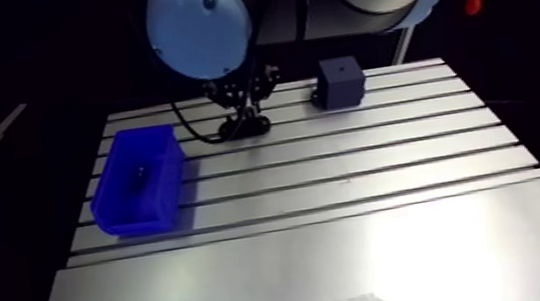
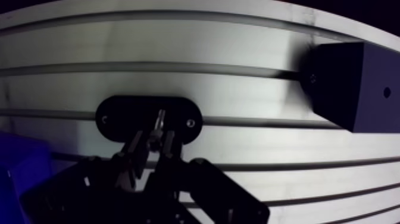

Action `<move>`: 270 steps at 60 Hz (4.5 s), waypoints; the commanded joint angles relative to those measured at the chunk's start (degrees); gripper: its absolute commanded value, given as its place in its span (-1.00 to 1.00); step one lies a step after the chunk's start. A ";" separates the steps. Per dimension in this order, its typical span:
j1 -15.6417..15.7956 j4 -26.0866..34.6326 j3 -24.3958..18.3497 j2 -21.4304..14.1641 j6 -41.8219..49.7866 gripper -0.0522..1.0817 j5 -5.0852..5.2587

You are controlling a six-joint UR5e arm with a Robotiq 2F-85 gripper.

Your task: Pick up the M10 bolt and insert it into the hole until fully seated.

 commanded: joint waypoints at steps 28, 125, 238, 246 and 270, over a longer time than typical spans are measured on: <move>-0.25 0.00 -0.27 -0.48 -0.32 0.47 0.40; -11.67 59.84 -53.12 8.64 -3.92 0.99 -0.21; -11.59 51.89 -47.88 11.36 -6.03 1.00 -2.61; -11.59 51.70 -47.16 11.27 -6.03 1.00 -3.52; -12.28 51.52 -46.00 11.53 -6.20 1.00 -3.90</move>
